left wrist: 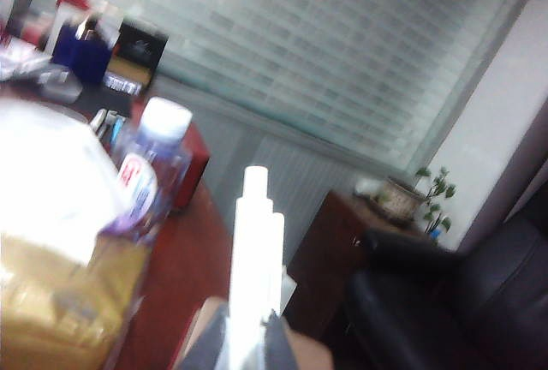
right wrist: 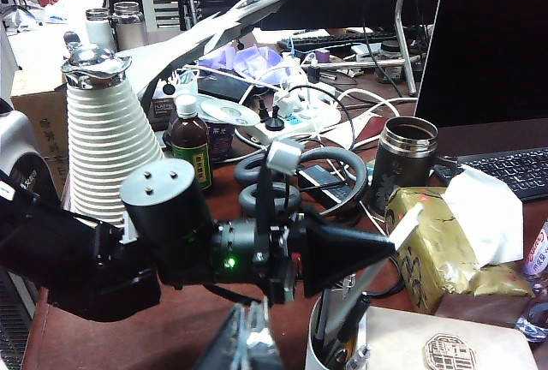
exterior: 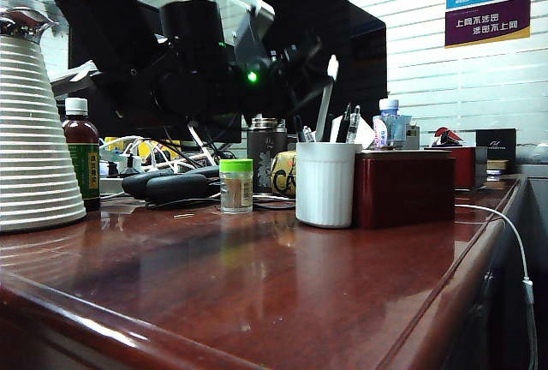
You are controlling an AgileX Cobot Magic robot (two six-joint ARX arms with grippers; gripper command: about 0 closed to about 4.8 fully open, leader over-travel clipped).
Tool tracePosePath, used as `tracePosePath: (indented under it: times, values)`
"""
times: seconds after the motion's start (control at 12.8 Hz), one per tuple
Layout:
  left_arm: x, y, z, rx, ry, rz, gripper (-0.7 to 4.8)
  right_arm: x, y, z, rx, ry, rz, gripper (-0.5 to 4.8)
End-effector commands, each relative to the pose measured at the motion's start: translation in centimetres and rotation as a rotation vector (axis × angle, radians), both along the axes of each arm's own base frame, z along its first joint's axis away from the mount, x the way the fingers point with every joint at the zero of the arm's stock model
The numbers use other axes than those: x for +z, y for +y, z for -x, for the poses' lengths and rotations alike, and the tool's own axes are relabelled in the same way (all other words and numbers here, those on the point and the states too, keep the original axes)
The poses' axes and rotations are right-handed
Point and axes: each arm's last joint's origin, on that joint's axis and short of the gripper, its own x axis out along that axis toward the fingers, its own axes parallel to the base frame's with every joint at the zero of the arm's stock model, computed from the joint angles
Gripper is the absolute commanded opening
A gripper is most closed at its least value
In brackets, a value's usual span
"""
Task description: Pick up all the pens on the desk and put them into the pen holder one by one.
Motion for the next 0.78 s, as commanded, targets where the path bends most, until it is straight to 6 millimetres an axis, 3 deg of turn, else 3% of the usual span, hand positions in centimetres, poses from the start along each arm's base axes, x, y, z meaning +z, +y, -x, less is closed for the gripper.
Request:
tracePosePath:
  times: [0.08,0.31,0.47,0.78]
  values:
    - [-0.54,-0.10,-0.13,0.001,0.004,-0.008,-0.07,0.33,-0.05,0.09,-0.001,-0.022,-0.010,-0.05]
    - [-0.53,-0.09,-0.12,0.001,0.003,-0.007,0.09,0.33,-0.05,0.08,-0.001,-0.022,-0.010,-0.05]
    - [-0.44,-0.10,-0.08,-0.008,-0.006,-0.005,1.19,0.33,-0.05,0.08,-0.002,-0.023,-0.009,-0.05]
    - [0.12,-0.03,0.09,-0.025,-0.057,0.023,1.25,0.33,-0.06,0.08,-0.003,-0.023,-0.009,-0.06]
